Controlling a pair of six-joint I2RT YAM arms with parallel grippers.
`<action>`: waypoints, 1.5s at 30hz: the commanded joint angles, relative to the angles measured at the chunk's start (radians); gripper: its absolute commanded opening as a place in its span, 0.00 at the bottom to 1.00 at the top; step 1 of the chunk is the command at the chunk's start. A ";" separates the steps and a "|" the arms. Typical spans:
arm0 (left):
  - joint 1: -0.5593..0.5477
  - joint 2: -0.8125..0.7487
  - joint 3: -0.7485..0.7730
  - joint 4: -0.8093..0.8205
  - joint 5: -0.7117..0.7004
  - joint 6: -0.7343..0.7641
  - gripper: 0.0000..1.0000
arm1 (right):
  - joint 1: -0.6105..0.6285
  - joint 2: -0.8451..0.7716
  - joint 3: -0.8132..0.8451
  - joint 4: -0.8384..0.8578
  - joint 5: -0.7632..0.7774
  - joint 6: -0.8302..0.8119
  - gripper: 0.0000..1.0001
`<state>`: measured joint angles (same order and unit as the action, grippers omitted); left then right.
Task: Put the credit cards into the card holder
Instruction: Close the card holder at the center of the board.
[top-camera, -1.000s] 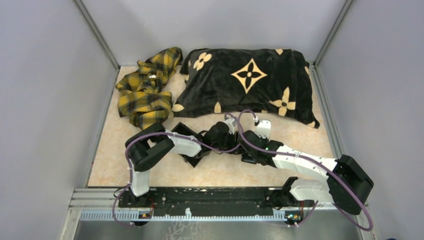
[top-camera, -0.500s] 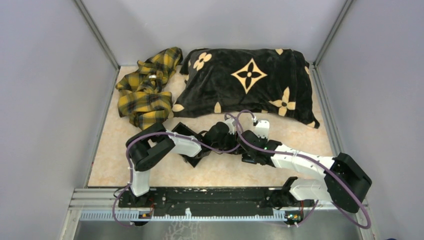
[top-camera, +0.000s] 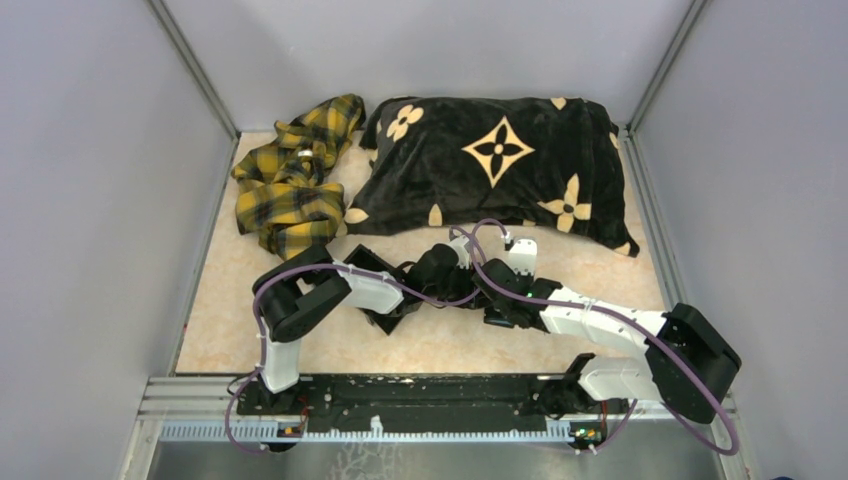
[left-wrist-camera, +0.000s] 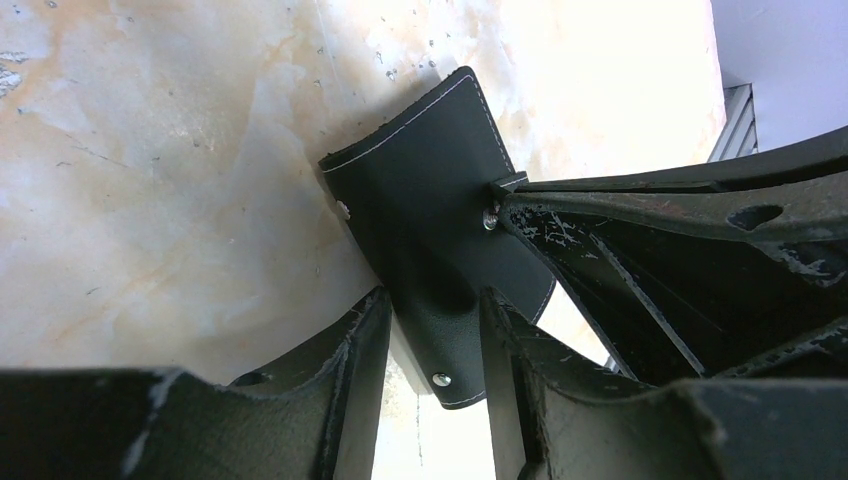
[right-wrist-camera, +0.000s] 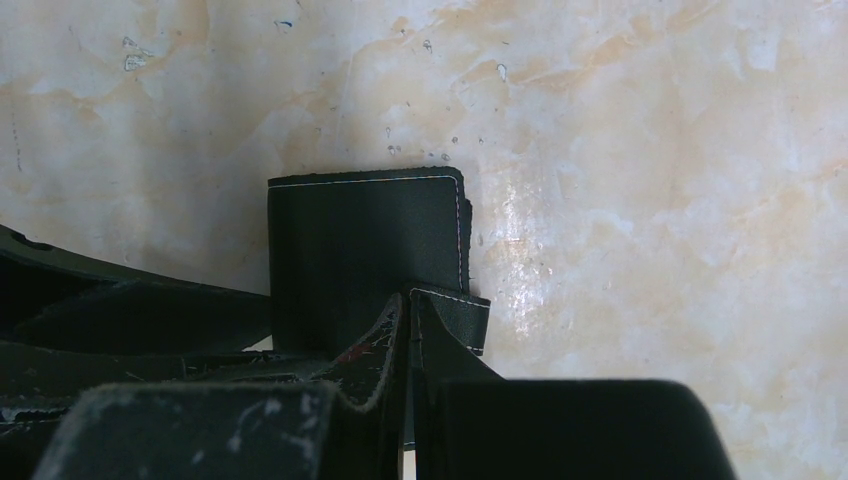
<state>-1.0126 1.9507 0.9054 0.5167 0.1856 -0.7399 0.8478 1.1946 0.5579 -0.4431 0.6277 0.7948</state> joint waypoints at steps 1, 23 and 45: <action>-0.012 0.085 -0.029 -0.162 -0.001 0.019 0.46 | -0.001 0.003 0.036 0.043 -0.049 0.001 0.00; -0.026 0.118 0.003 -0.188 -0.004 0.018 0.40 | 0.017 0.014 0.024 0.046 -0.069 0.005 0.00; -0.029 0.122 -0.005 -0.172 0.001 0.012 0.38 | 0.038 0.036 -0.025 0.057 -0.077 0.055 0.00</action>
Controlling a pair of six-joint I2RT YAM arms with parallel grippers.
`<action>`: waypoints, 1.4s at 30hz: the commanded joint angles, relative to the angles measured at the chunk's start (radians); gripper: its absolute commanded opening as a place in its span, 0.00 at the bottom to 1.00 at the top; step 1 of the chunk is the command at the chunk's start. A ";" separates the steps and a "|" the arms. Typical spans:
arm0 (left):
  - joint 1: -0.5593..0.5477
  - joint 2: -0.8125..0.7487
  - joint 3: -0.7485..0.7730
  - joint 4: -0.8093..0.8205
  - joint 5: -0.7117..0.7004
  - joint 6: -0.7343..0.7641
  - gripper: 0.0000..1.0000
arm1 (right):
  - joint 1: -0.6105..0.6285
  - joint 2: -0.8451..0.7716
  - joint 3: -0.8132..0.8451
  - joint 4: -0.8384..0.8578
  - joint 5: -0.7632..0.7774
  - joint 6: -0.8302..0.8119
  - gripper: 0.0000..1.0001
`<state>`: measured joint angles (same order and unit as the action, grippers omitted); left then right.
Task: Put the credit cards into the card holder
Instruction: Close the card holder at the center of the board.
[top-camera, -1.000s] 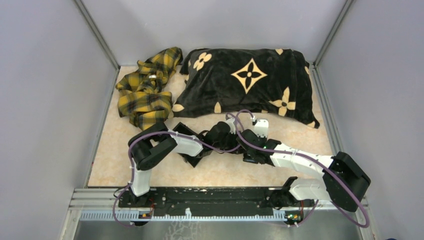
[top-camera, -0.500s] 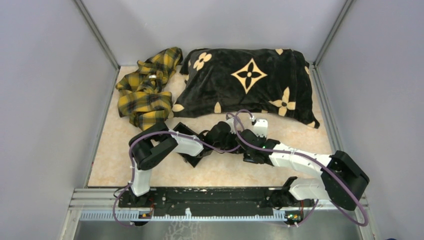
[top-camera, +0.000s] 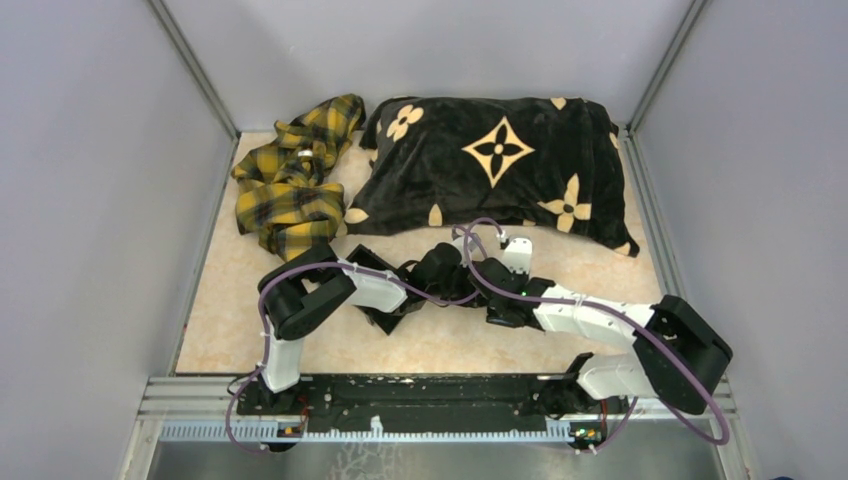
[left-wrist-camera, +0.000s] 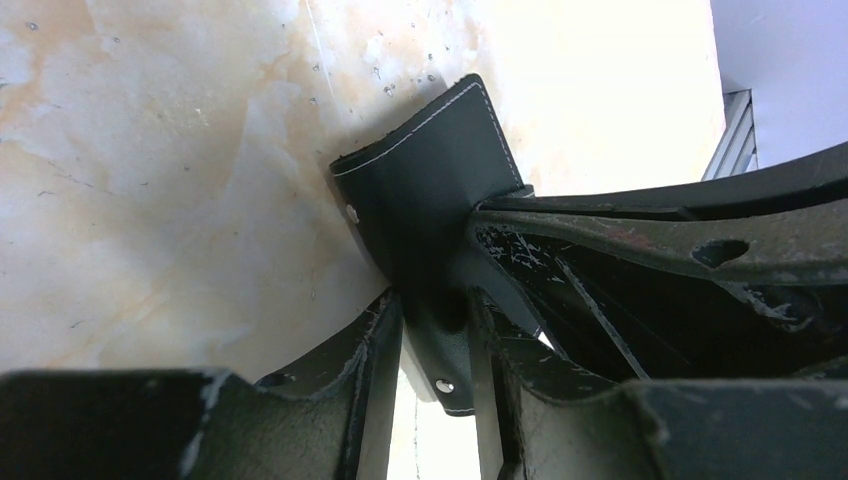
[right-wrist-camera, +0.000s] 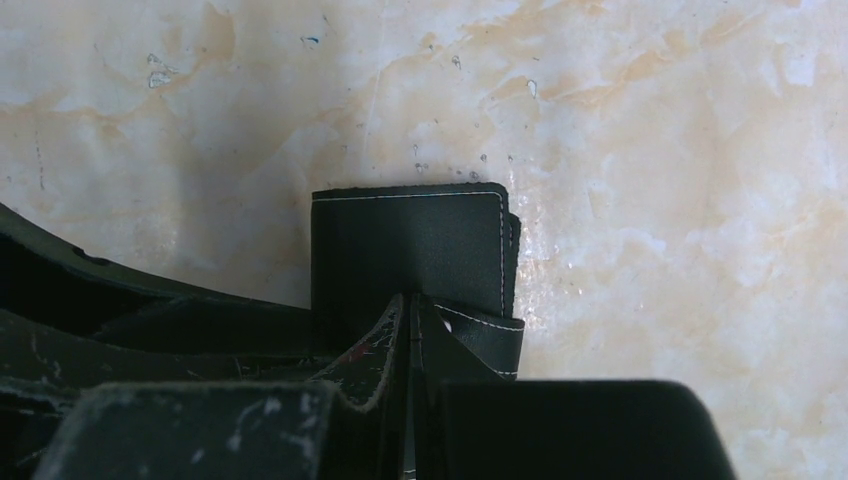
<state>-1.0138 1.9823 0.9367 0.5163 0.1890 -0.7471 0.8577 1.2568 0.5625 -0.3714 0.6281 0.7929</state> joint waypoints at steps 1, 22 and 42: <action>-0.028 0.091 -0.036 -0.170 0.000 0.020 0.38 | 0.027 -0.038 -0.034 -0.018 -0.071 0.061 0.00; -0.041 0.091 -0.017 -0.189 -0.006 0.012 0.39 | 0.029 -0.170 -0.075 -0.092 -0.021 0.103 0.23; -0.043 0.080 -0.015 -0.202 -0.020 0.012 0.41 | 0.051 -0.220 -0.107 -0.087 0.011 0.132 0.23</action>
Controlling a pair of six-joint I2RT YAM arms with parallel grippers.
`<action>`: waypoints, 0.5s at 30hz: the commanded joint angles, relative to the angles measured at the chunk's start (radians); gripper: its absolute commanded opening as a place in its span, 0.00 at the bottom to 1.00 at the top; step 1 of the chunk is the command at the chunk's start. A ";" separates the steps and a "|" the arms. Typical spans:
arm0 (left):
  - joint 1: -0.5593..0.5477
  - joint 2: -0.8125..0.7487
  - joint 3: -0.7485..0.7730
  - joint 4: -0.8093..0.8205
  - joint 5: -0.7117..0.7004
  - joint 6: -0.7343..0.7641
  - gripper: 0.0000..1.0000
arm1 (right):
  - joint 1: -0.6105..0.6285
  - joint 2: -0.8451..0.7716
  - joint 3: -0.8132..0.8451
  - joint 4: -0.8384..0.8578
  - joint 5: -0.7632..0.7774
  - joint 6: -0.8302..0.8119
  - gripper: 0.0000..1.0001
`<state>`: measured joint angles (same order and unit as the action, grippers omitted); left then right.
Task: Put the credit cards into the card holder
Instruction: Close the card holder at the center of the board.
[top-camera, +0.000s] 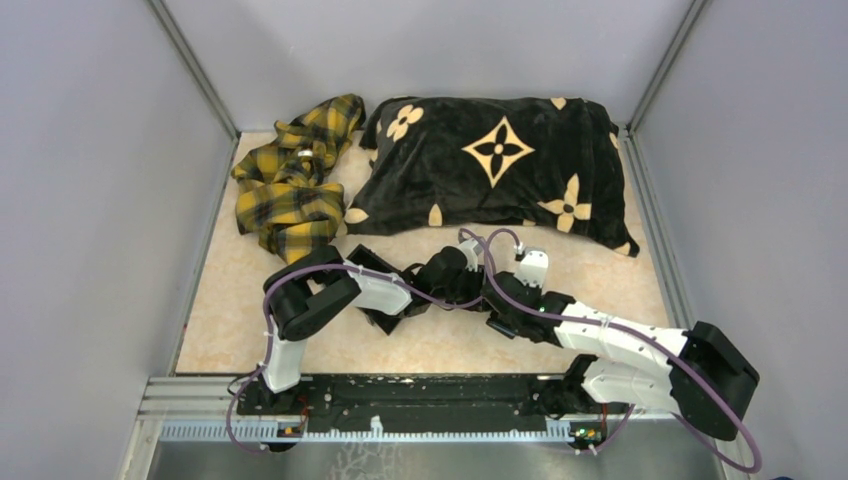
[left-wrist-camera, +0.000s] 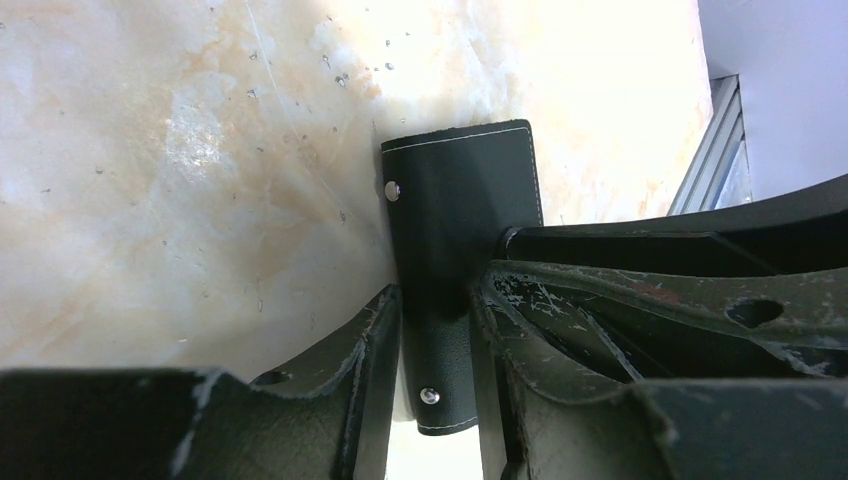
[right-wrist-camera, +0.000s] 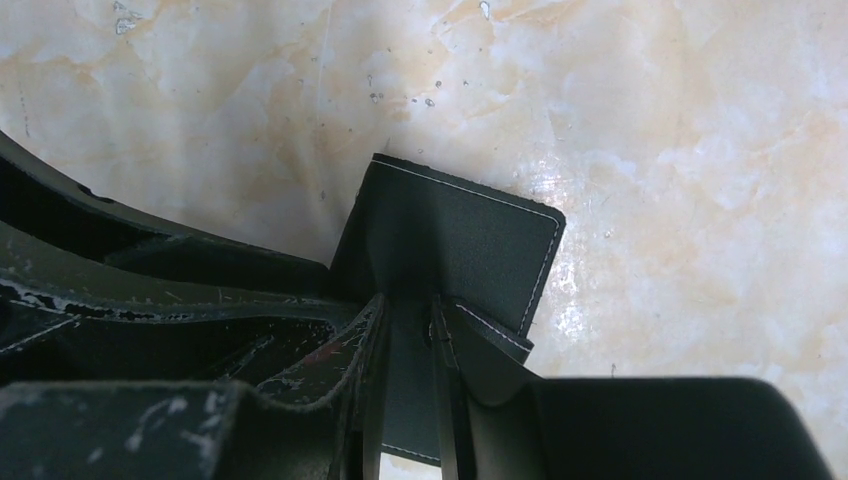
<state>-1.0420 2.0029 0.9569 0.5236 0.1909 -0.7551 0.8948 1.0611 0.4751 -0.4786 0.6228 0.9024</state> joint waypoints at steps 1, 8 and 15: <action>-0.015 0.057 -0.034 -0.210 -0.023 0.020 0.41 | 0.015 -0.029 -0.026 0.028 0.016 0.022 0.23; -0.015 0.052 -0.033 -0.215 -0.026 0.022 0.42 | 0.038 -0.092 -0.032 0.077 0.046 -0.016 0.23; -0.015 0.050 -0.036 -0.218 -0.027 0.019 0.43 | 0.041 -0.130 0.017 0.044 0.075 -0.065 0.27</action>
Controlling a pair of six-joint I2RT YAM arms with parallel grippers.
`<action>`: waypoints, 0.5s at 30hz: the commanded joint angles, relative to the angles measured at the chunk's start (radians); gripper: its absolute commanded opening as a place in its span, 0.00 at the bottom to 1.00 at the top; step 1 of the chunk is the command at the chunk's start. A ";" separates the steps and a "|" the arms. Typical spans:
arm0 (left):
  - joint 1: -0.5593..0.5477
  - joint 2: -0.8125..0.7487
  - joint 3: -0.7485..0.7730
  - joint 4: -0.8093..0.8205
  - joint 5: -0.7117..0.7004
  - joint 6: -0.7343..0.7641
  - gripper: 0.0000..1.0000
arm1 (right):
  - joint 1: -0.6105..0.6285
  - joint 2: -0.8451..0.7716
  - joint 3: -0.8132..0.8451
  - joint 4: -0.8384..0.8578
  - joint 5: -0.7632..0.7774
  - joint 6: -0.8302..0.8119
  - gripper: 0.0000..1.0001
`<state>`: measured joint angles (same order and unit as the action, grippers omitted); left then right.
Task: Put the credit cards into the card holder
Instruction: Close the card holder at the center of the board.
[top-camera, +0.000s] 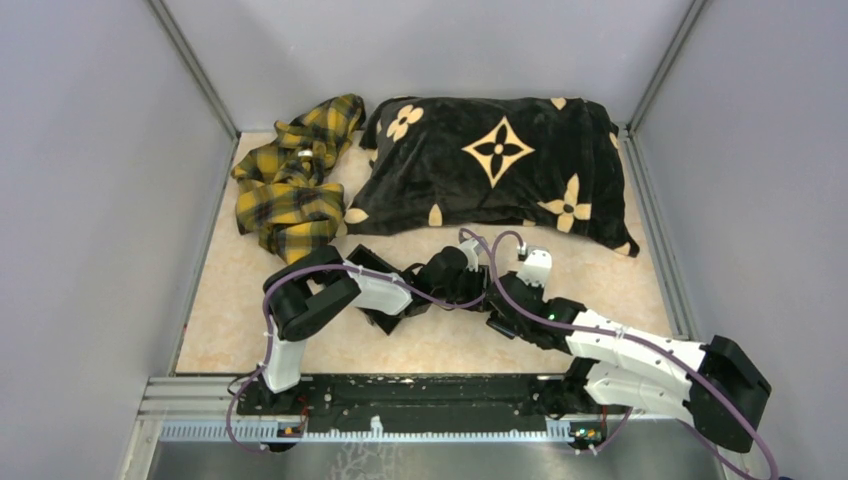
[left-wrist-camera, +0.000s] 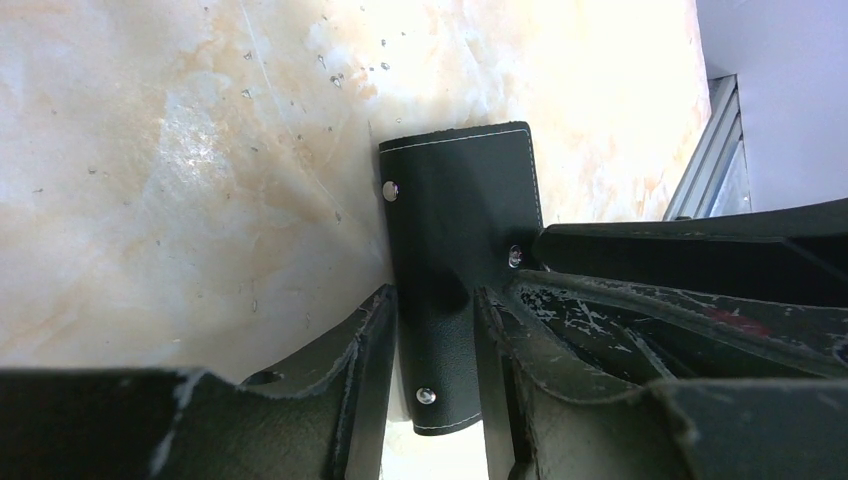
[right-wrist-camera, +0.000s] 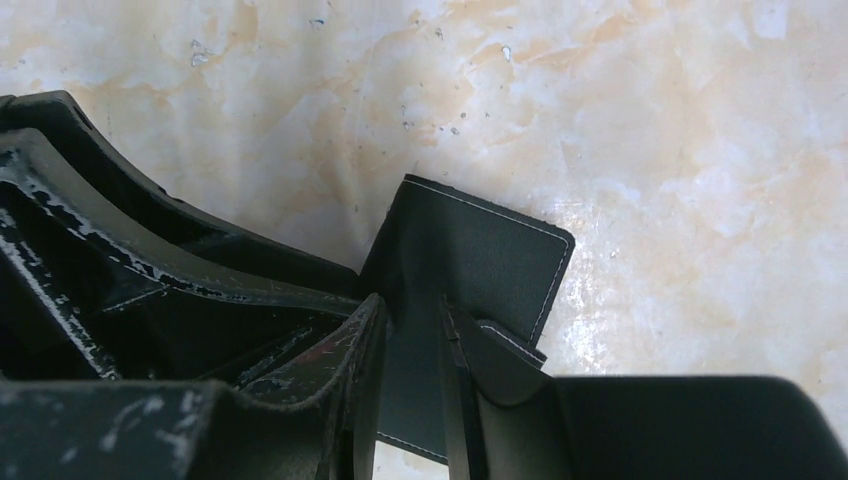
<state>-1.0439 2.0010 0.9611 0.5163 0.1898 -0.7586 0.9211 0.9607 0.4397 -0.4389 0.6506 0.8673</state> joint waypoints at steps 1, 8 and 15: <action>-0.013 0.052 -0.041 -0.210 -0.026 0.023 0.43 | 0.019 -0.036 0.057 -0.007 0.053 -0.029 0.27; -0.013 0.049 -0.047 -0.209 -0.026 0.024 0.44 | 0.050 -0.091 0.070 -0.134 0.109 0.065 0.27; -0.013 0.050 -0.061 -0.194 -0.008 0.026 0.46 | 0.057 -0.025 0.115 -0.268 0.092 0.146 0.30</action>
<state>-1.0458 1.9995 0.9607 0.5175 0.1898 -0.7589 0.9668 0.9024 0.4889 -0.6155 0.7189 0.9470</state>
